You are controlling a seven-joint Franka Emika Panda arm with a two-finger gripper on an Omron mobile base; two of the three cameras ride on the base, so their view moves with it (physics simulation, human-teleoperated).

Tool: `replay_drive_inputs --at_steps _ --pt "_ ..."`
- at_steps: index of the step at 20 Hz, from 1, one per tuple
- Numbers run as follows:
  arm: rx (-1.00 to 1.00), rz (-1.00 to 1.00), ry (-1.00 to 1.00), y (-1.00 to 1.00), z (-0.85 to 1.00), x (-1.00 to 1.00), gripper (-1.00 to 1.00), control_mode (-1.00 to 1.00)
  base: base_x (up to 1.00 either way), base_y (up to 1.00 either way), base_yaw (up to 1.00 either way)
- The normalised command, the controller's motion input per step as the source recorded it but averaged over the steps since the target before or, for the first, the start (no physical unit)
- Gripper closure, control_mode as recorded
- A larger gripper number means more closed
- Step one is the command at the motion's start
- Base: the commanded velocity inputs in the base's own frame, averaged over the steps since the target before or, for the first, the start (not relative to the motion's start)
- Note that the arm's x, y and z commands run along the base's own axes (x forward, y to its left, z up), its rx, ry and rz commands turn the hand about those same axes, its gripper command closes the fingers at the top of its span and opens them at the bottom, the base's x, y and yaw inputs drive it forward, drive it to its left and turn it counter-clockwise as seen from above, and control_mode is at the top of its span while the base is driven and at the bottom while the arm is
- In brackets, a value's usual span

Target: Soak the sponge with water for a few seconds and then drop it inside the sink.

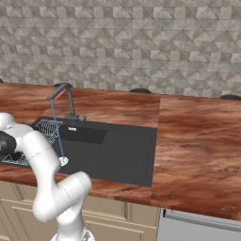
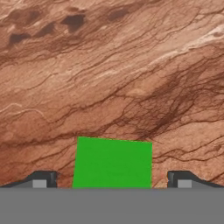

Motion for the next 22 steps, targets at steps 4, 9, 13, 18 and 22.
replay_drive_inputs --at_steps 4,9,13,18,22 --pt "0.0 0.0 0.01 0.37 0.0 0.0 -1.0 -1.0 0.0 0.0 0.0" --pt "0.0 0.0 0.01 0.15 -0.02 0.0 -1.0 -1.0 0.0 0.0 0.0" --pt "0.0 0.0 0.0 0.0 -0.13 0.0 -1.0 -1.0 0.0 0.0 0.0" --pt "0.0 0.0 0.03 0.0 -0.3 0.0 -1.0 -1.0 0.0 0.0 0.0" --pt "0.0 0.0 0.1 0.0 -0.49 0.0 -1.0 -1.0 0.0 0.0 0.0"
